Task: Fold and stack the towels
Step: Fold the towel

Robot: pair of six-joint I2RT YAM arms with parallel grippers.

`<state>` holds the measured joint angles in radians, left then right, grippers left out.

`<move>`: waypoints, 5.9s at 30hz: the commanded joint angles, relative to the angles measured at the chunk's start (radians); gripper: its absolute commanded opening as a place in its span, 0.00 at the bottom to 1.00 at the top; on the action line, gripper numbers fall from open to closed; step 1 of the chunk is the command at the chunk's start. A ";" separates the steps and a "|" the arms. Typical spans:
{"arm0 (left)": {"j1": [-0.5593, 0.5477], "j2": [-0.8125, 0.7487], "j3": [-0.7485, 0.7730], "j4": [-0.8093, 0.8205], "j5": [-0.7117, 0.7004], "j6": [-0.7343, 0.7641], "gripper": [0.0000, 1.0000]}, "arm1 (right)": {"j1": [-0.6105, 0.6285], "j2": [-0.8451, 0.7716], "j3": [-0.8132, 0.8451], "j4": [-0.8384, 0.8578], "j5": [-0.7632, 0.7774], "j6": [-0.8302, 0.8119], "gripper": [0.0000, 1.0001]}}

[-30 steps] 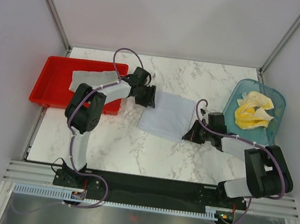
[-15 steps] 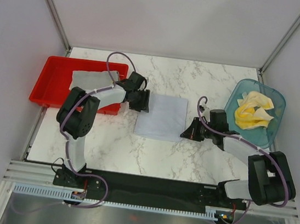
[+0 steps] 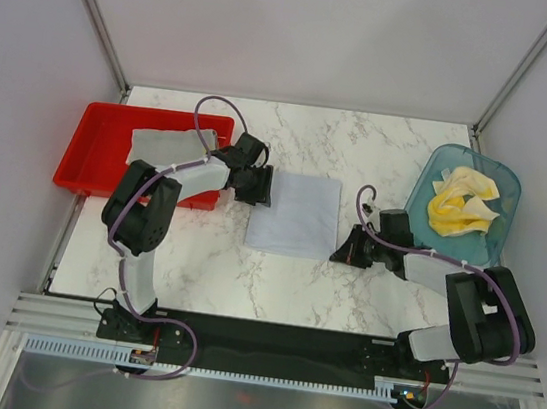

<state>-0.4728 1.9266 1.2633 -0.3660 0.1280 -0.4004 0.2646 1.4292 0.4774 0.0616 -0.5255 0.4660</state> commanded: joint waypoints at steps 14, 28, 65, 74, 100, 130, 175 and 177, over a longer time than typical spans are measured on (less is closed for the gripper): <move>-0.001 -0.107 0.076 -0.116 0.030 0.000 0.63 | -0.001 -0.114 0.083 -0.098 -0.005 -0.023 0.08; 0.094 0.077 0.470 -0.247 0.125 0.348 0.69 | -0.016 0.335 0.726 -0.362 0.008 -0.302 0.59; 0.195 0.408 0.689 -0.407 0.420 0.706 0.49 | -0.137 0.846 1.219 -0.451 -0.251 -0.537 0.31; 0.194 0.442 0.731 -0.419 0.438 0.696 0.05 | -0.140 0.844 1.227 -0.450 -0.249 -0.543 0.00; 0.186 0.172 0.530 -0.294 0.368 0.660 0.02 | -0.140 0.456 0.800 -0.069 -0.189 -0.530 0.00; -0.018 -0.296 -0.065 0.036 0.009 0.609 0.02 | -0.074 0.014 0.305 0.083 -0.019 -0.329 0.00; -0.170 -0.462 -0.392 0.035 -0.125 0.437 0.08 | 0.004 -0.179 -0.049 0.083 -0.011 -0.047 0.09; -0.170 -0.480 -0.390 0.026 -0.123 0.436 0.02 | 0.004 -0.217 -0.045 0.057 0.002 -0.050 0.06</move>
<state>-0.6434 1.5074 0.8791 -0.3111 0.0452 0.0666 0.2668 1.2667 0.4229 0.1356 -0.5289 0.4084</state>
